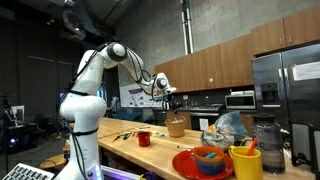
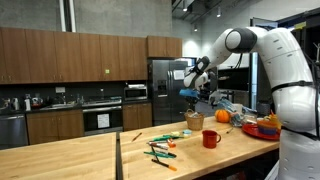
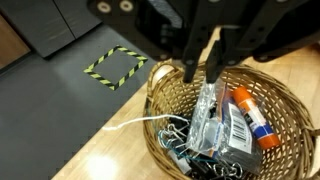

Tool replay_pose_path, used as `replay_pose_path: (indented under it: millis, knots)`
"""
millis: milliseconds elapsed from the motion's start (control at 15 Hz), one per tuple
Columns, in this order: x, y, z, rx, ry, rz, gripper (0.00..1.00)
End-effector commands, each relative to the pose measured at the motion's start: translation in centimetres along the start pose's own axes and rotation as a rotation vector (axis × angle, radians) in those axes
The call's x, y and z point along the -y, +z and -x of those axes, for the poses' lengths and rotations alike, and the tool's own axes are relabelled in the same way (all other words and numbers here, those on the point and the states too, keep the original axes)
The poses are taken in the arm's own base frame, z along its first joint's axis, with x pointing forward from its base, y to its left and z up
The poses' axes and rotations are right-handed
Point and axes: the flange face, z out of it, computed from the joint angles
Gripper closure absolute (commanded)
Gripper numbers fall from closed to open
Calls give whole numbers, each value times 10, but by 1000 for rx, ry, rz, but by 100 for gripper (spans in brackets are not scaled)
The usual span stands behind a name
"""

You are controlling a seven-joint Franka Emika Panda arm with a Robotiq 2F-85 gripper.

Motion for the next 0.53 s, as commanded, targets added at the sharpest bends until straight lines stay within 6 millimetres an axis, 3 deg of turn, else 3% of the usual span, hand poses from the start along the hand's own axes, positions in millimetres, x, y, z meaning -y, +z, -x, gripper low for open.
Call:
replay_pose_path:
  millis: [0,467]
  knots:
    - [-8,17,-6,1,56,63,50]
    - [-9,49,-3,-1,115,134,2]
